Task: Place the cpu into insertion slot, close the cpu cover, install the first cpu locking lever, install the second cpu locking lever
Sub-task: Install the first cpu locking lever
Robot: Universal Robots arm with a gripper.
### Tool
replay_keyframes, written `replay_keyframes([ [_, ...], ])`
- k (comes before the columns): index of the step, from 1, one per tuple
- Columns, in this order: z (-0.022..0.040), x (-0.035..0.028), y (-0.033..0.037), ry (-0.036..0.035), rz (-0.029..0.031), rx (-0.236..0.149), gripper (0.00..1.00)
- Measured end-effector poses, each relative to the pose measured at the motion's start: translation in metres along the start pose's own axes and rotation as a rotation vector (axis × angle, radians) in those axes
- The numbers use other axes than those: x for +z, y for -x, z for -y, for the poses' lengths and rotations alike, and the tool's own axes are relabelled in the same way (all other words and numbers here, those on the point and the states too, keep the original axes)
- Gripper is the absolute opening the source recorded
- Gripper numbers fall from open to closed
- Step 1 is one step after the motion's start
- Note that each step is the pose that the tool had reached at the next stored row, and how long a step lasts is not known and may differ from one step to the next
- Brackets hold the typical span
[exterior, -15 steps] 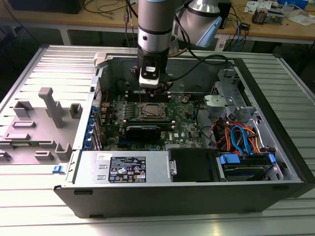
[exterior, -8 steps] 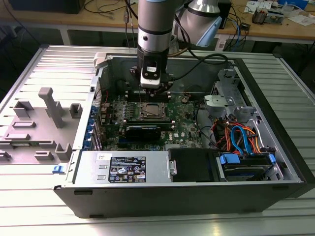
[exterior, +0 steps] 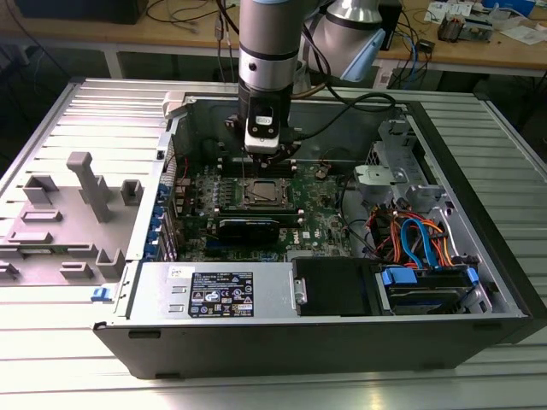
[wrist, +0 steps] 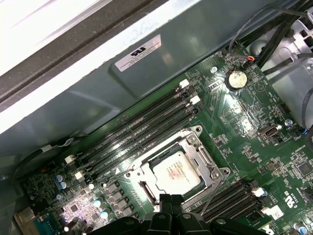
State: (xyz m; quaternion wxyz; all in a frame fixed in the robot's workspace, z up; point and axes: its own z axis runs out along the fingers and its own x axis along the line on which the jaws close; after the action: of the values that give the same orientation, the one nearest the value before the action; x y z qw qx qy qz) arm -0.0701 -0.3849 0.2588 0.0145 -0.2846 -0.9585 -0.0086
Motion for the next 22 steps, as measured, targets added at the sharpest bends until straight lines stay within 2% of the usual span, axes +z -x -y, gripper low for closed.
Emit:
replay_keyframes([
  [6, 0.0011, 0.0001, -0.0017, -0.0003, 0.0000, -0.008, 0.11],
  [11, 0.0040, 0.0005, -0.0061, -0.0017, -0.0004, -0.049, 0.11],
  [12, 0.0041, 0.0006, -0.0062, -0.0024, -0.0005, -0.064, 0.11],
  [14, 0.0041, 0.0013, -0.0062, -0.0039, -0.0010, -0.117, 0.11],
  [15, 0.0041, 0.0013, -0.0062, -0.0043, -0.0010, -0.128, 0.11],
  [17, 0.0044, 0.0015, -0.0067, -0.0027, 0.0022, -0.137, 0.11],
  [21, 0.0059, 0.0017, -0.0090, 0.0035, 0.0134, -0.145, 0.11],
  [22, 0.0059, 0.0017, -0.0090, 0.0036, 0.0137, -0.148, 0.11],
])
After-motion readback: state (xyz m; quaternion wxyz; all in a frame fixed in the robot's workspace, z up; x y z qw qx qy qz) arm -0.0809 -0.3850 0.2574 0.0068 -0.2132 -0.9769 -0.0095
